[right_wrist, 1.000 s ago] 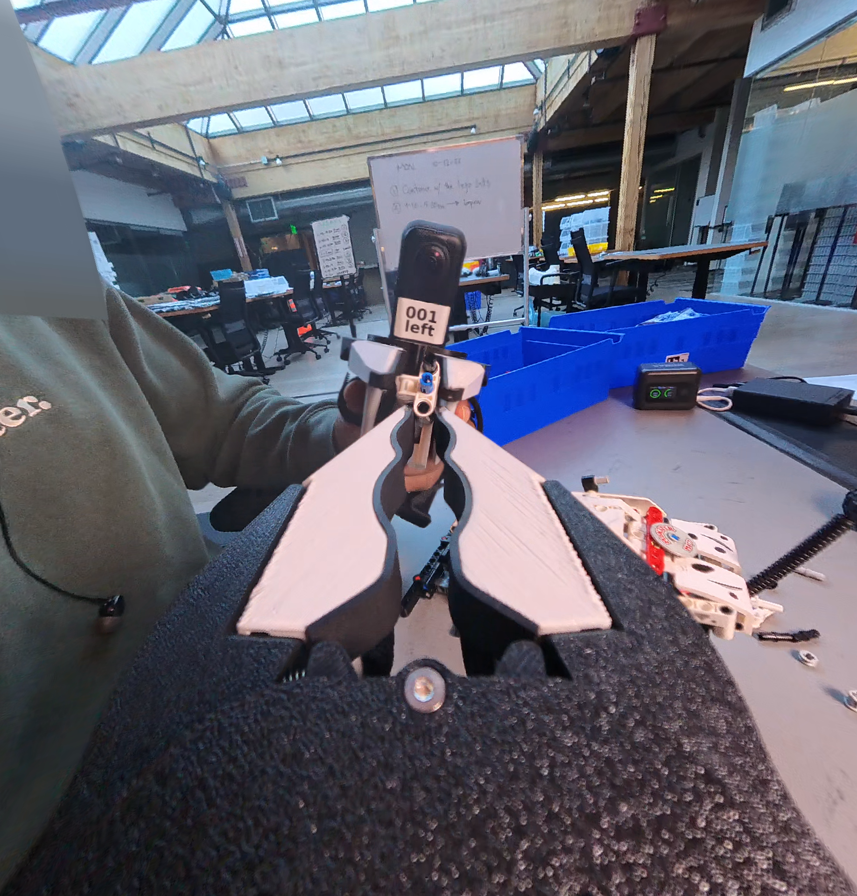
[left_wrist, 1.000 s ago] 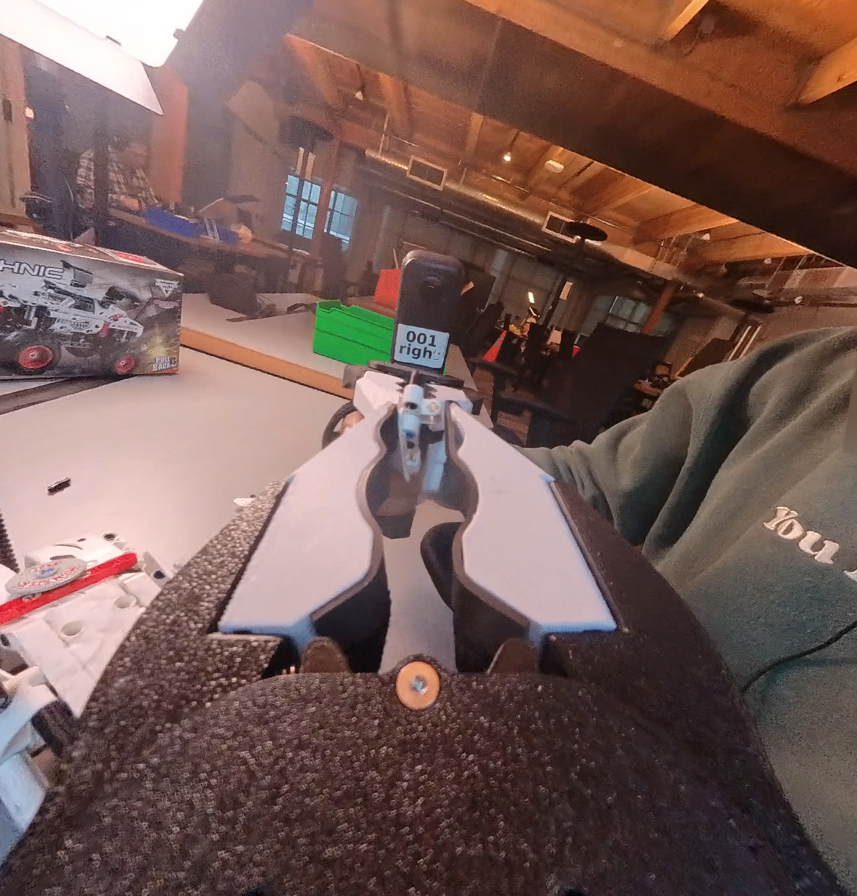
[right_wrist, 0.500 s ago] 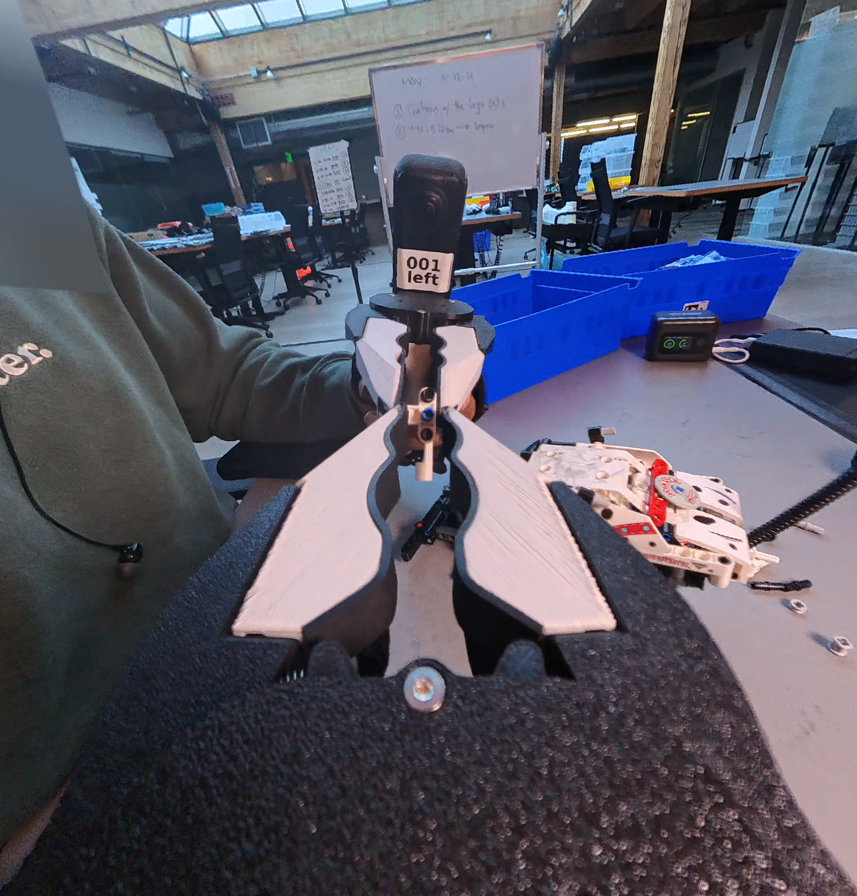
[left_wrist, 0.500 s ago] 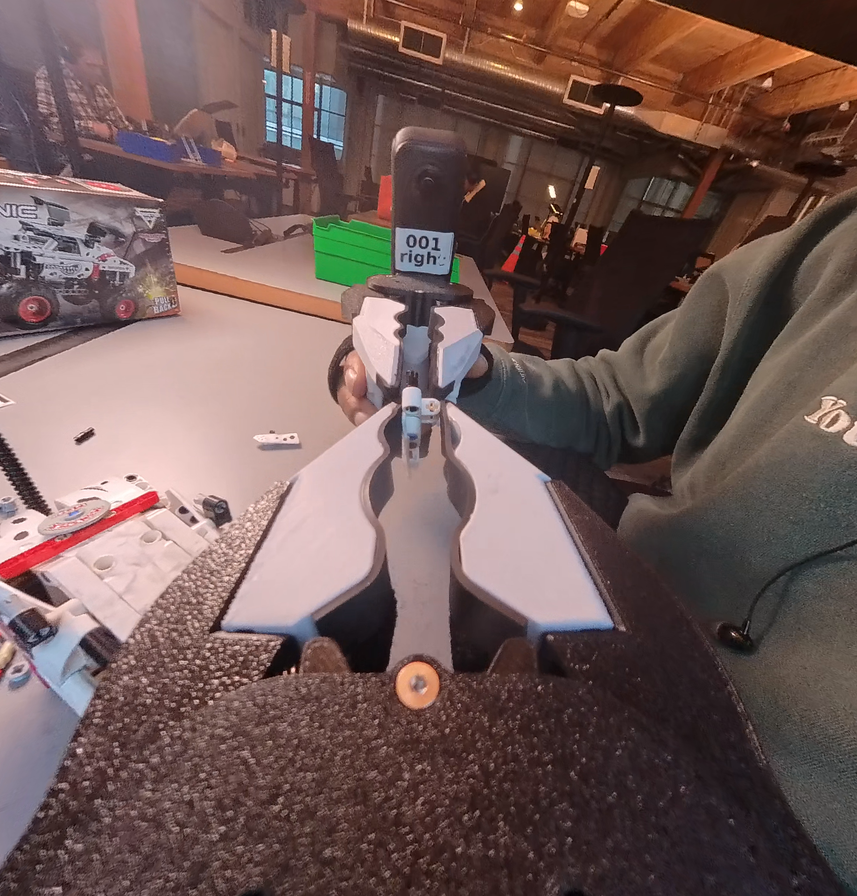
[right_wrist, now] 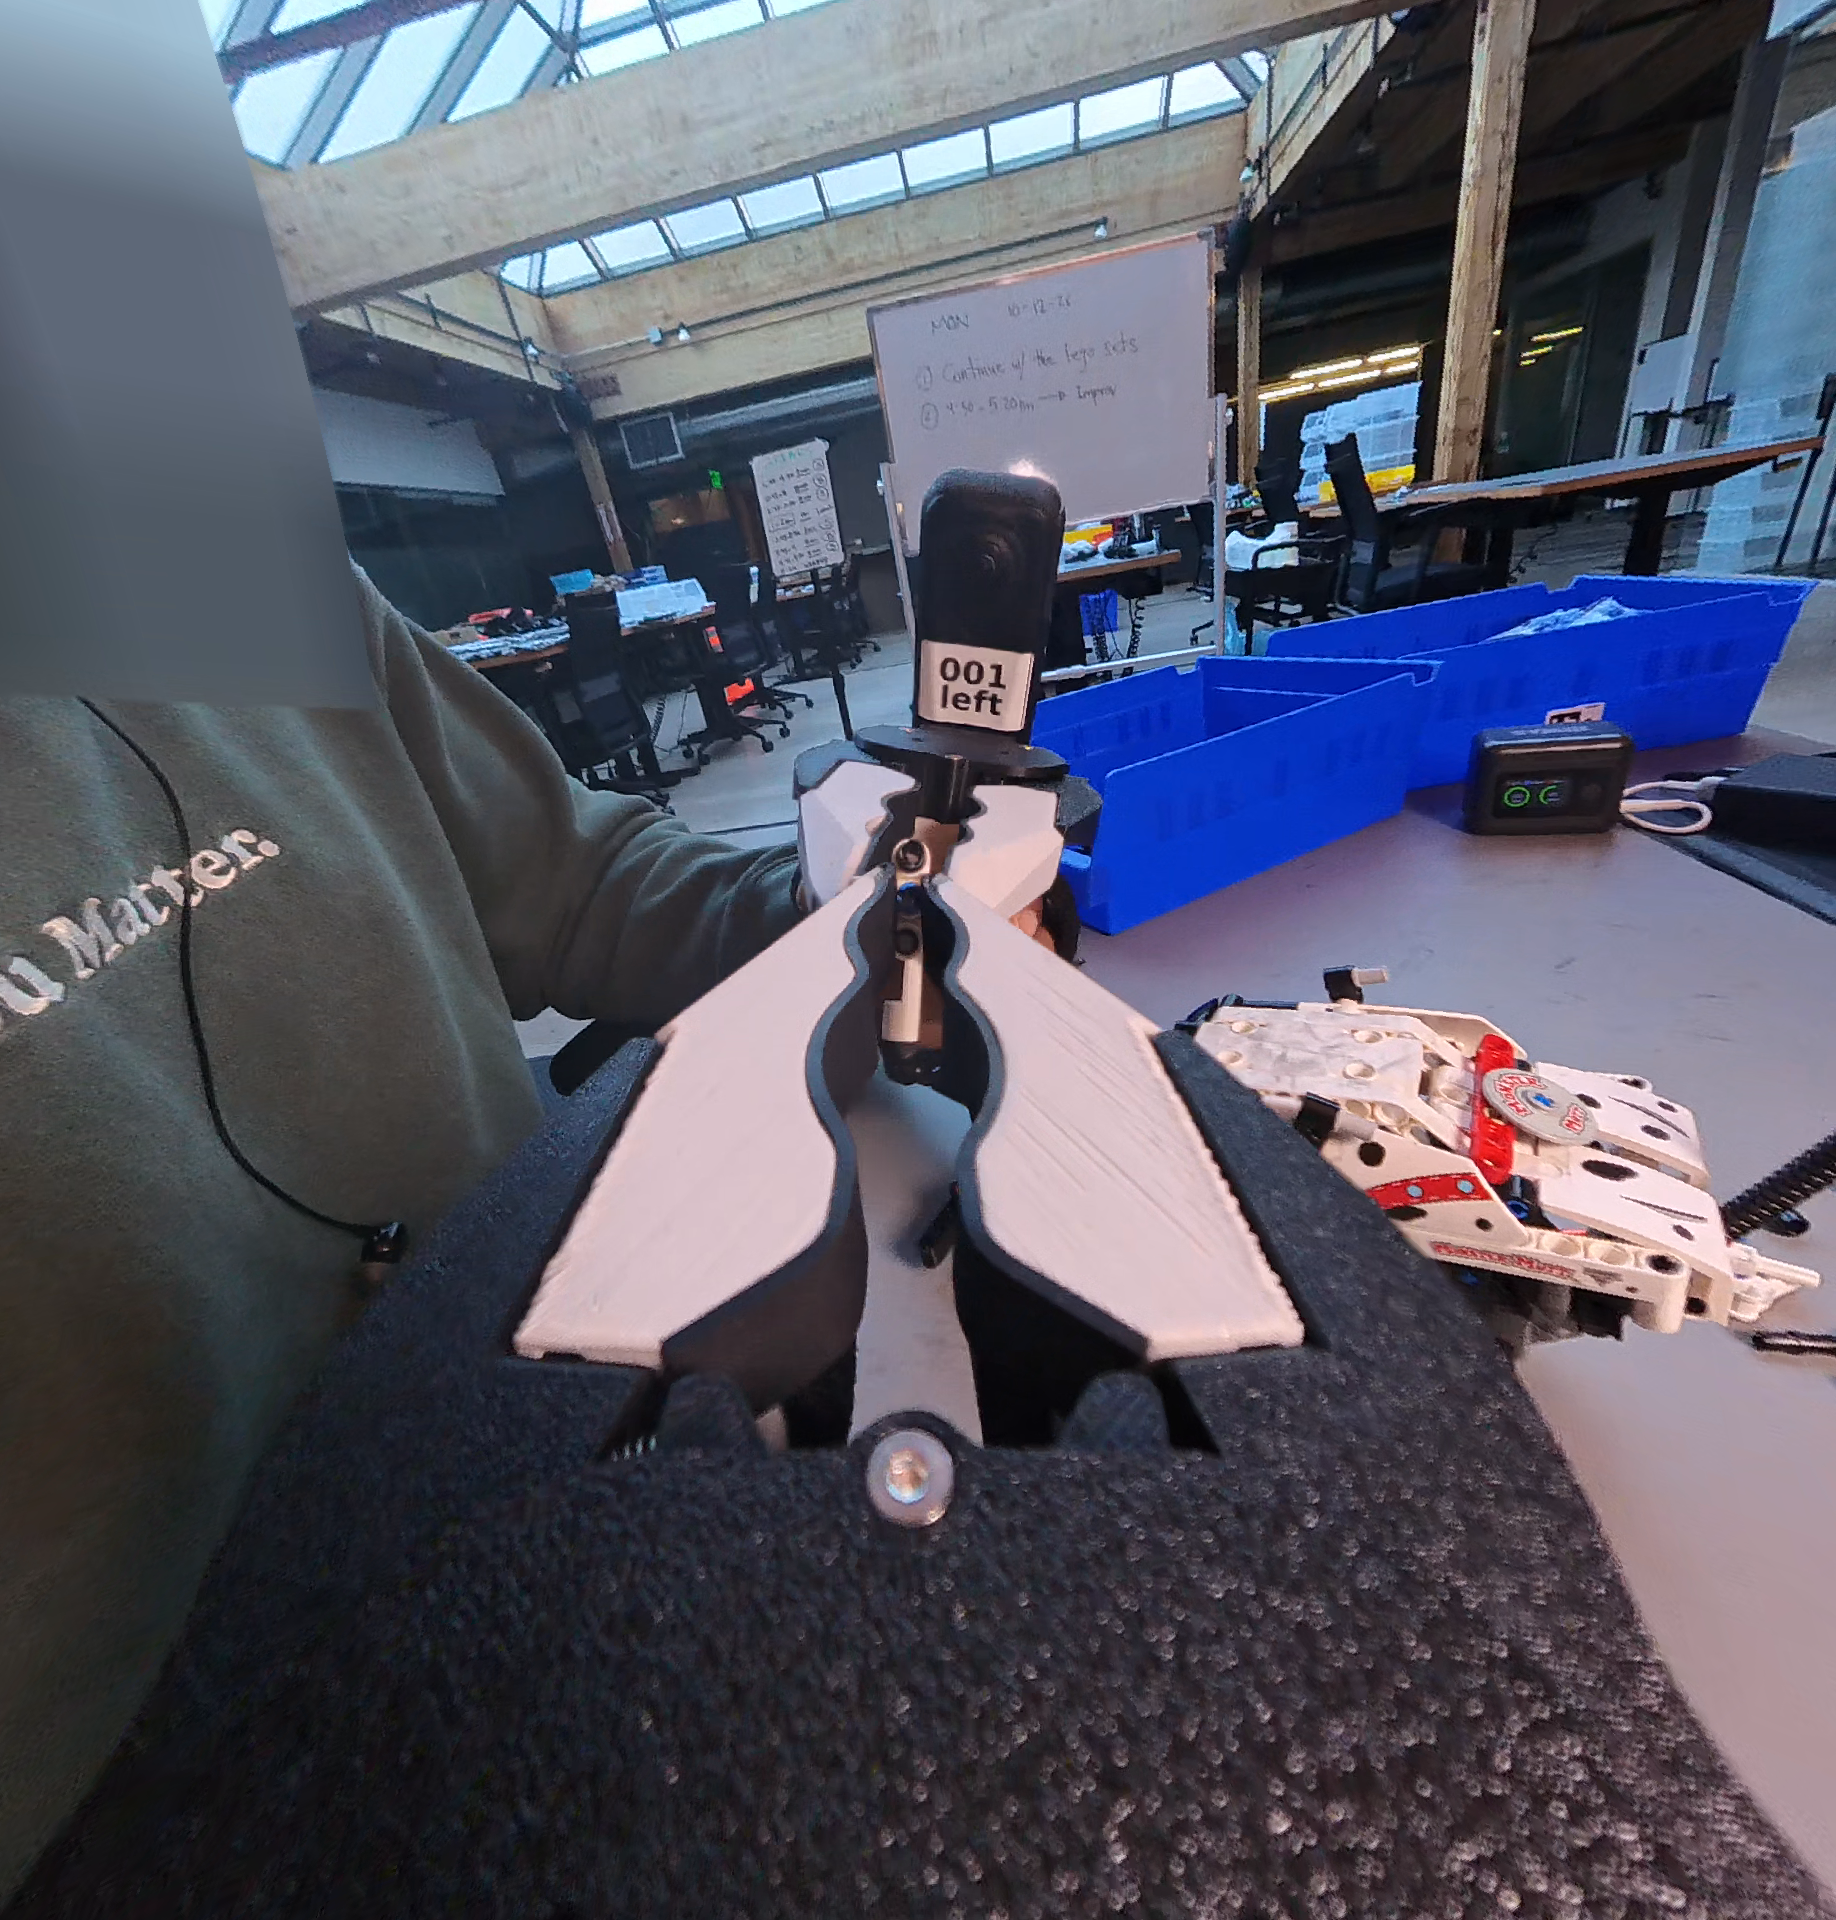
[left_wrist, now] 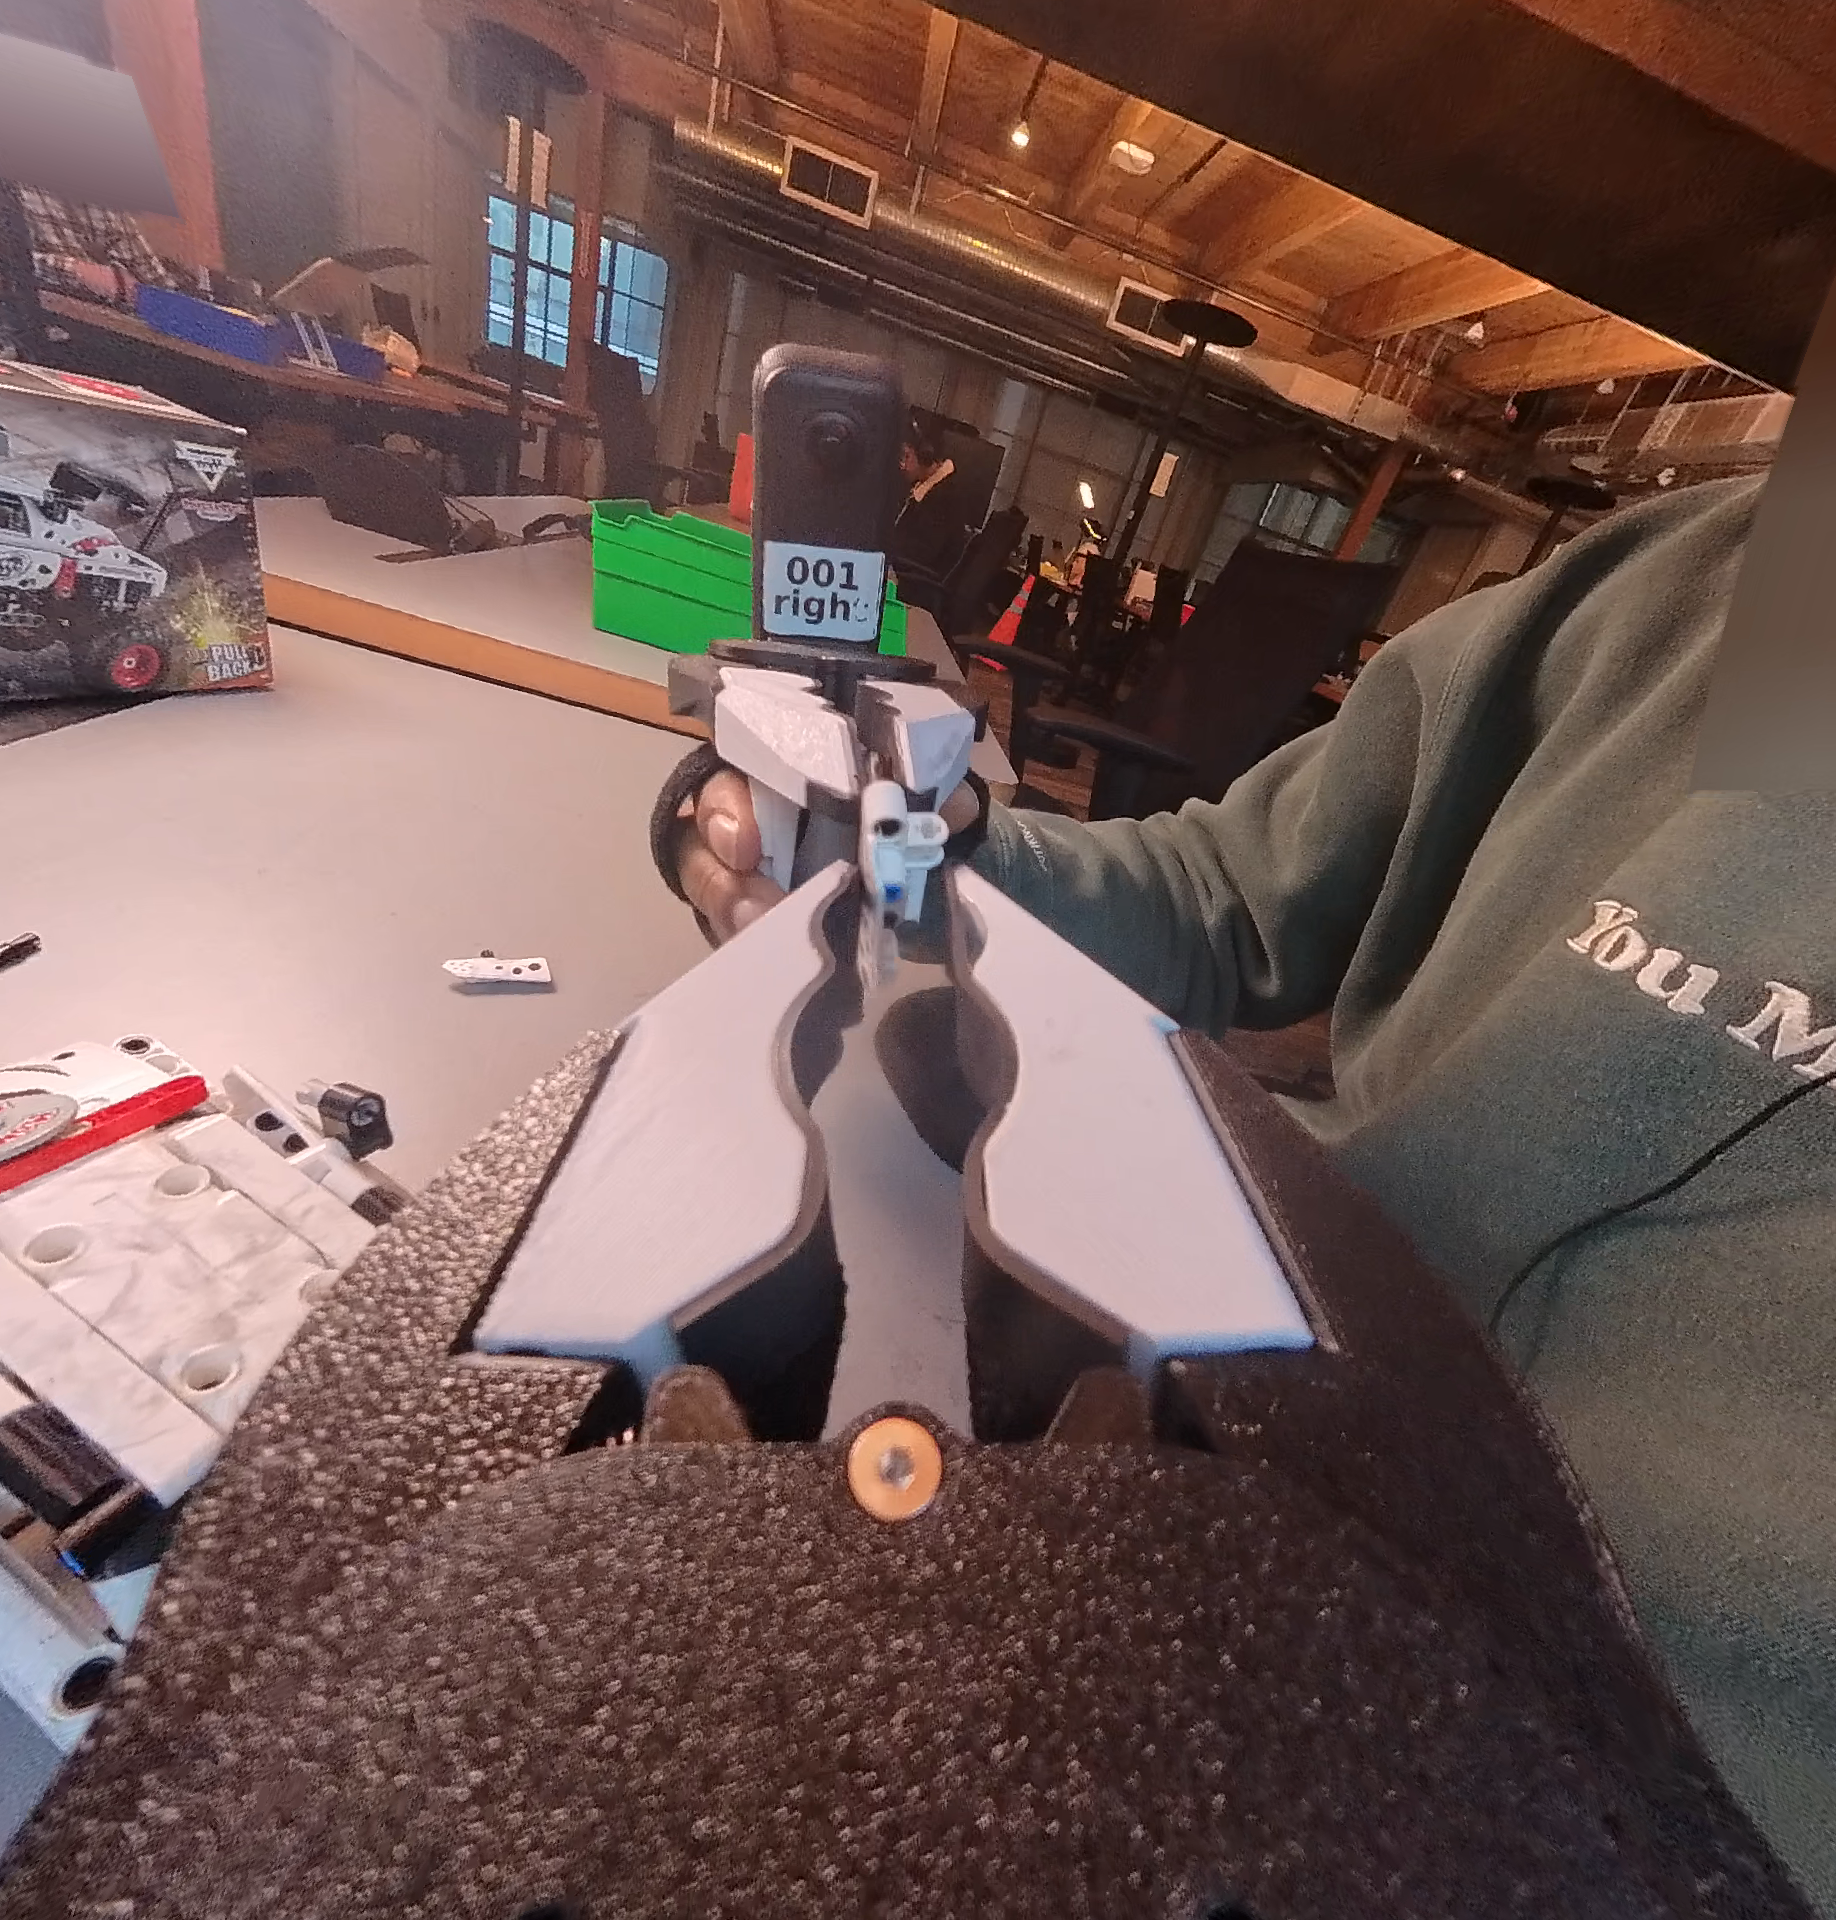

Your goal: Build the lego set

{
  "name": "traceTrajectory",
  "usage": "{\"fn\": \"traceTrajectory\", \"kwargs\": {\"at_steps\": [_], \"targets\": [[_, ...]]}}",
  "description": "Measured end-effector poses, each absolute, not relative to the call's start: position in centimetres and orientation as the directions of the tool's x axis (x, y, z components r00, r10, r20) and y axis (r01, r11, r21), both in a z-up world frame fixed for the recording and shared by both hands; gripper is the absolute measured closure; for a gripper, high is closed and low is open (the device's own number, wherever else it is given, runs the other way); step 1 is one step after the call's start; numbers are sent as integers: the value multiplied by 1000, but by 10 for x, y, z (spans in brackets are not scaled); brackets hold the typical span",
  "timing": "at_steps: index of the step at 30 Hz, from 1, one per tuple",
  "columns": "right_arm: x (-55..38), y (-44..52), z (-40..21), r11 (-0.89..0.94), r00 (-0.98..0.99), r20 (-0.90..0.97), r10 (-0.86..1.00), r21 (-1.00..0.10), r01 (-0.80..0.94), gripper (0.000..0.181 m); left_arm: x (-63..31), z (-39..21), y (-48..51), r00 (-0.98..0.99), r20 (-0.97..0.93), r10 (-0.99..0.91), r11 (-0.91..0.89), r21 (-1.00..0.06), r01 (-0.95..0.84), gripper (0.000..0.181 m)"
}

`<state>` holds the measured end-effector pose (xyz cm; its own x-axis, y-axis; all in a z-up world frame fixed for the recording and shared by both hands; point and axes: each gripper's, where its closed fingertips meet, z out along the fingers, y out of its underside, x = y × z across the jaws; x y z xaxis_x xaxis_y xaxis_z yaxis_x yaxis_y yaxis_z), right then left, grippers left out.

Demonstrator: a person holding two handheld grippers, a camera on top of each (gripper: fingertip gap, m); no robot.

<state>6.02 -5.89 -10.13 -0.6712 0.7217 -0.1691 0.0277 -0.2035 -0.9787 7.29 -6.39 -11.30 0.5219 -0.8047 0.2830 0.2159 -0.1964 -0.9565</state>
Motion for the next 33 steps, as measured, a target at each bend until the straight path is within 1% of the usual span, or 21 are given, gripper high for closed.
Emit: {"fn": "traceTrajectory", "kwargs": {"at_steps": [2, 4, 7, 15, 16, 17, 18, 20, 23, 28, 31, 33], "targets": [[60, -60, -101, -222, -679, -181, 711, -975, 27, 179, 73, -112, -64, 523, 285, -803, -199, -956, 215, 171], [59, -59, -102, -206, -670, -167, 723, -978, 21, 179, 68, -112, -63, 546, 298, -783, -205, -952, 226, 177], [58, -58, -99, -212, -671, -165, 723, -977, 12, 180, 66, -109, -62, 527, 342, -778, -221, -934, 280, 177], [59, -49, -98, -236, -677, -181, 713, -972, 12, 181, 58, -99, -56, 582, 323, -746, -161, -936, 312, 177], [62, -43, -92, -263, -676, -183, 713, -965, -17, 181, 44, -90, -57, 584, 339, -738, -128, -919, 372, 177], [71, -23, -77, -353, -668, -225, 709, -934, -61, 181, 16, -74, -60, 586, 375, -718, -84, -883, 463, 178], [80, 1, -69, -377, -634, -230, 738, -920, -106, 181, -8, -66, -65, 617, 364, -697, -35, -877, 478, 178], [80, 23, -73, -268, -520, -167, 838, -955, -126, 181, -10, -67, -68, 678, 284, -678, -16, -928, 372, 177], [54, 28, -94, -152, -447, -129, 885, -988, -15, 181, 2, -71, -60, 650, 308, -694, -48, -922, 385, 177], [37, -5, -94, -92, -517, -90, 851, -996, 22, 181, 1, -85, -57, 608, 365, -705, -99, -900, 425, 177], [30, -32, -94, -82, -578, -97, 810, -995, 51, 170, 11, -92, -55, 613, 344, -711, -115, -917, 382, 177], [26, -42, -90, -103, -603, -114, 789, -993, 53, 167, 18, -98, -54, 613, 335, -715, -131, -926, 354, 177]]}}
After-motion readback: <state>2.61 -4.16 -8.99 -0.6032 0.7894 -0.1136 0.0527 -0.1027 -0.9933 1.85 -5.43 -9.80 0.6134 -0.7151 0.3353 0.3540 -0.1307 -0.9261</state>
